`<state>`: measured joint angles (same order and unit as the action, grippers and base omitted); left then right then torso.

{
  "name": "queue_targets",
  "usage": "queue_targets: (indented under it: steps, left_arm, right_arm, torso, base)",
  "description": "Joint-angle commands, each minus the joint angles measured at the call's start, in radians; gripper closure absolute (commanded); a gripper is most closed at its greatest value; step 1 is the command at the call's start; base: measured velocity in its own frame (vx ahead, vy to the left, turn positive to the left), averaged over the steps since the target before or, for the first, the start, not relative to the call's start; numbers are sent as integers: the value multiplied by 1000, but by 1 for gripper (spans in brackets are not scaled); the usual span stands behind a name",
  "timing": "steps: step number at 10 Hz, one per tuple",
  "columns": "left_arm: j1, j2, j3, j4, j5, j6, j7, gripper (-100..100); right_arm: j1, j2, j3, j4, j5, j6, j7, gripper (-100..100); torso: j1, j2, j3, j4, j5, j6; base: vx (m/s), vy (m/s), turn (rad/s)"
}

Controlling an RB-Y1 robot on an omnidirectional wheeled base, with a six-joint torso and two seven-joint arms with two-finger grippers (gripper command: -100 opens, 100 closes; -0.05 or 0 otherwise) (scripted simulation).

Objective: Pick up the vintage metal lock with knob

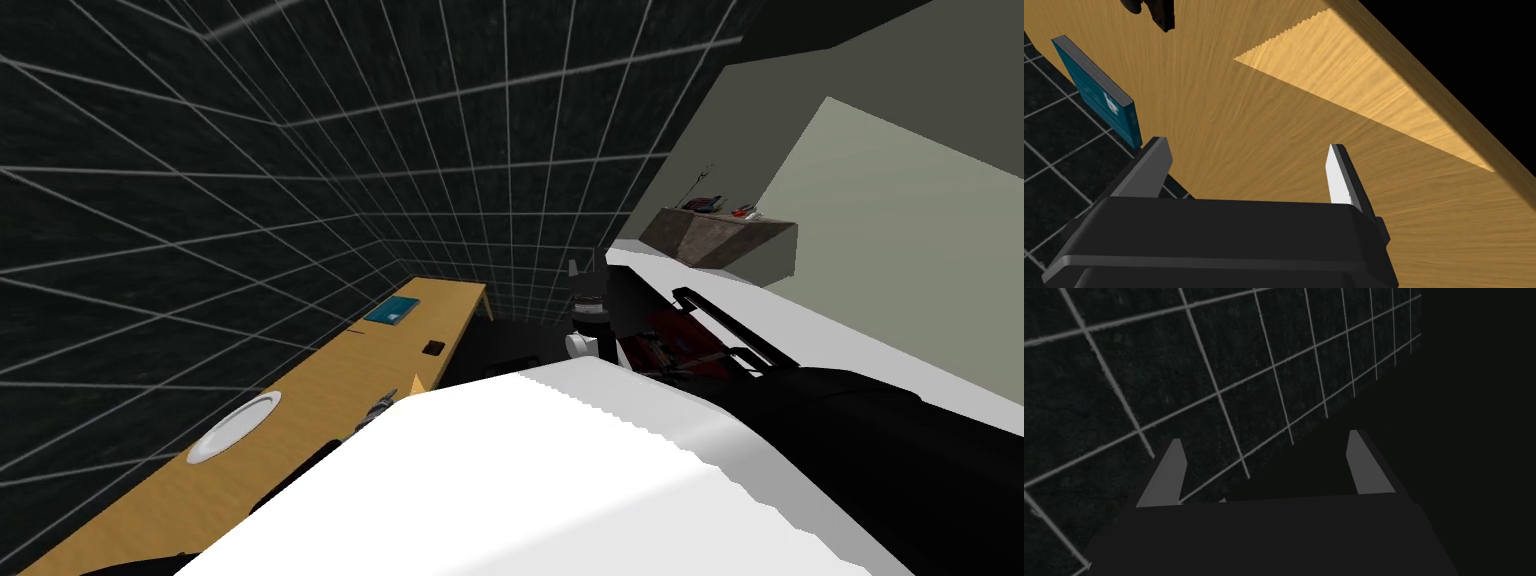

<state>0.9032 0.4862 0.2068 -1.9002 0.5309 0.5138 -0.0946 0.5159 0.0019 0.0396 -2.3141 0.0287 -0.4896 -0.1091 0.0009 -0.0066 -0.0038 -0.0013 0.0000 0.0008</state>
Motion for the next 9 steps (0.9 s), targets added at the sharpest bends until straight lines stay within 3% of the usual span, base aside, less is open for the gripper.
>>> queue_targets:
  steps: [1,9]
  left_arm:
    - [13,18,2,26,38,40,11,-100]
    - [49,120,-11,147,254,196,75,-100]
  right_arm:
    - [0,0,0,0,0,0,0,0]
    - [0,0,0,0,0,0,0,0]
  torso:
    - [0,0,0,0,0,0]
    - [3,-6,-4,-1,1,0]
  base:
    - [125,29,-201]
    - [178,73,-221]
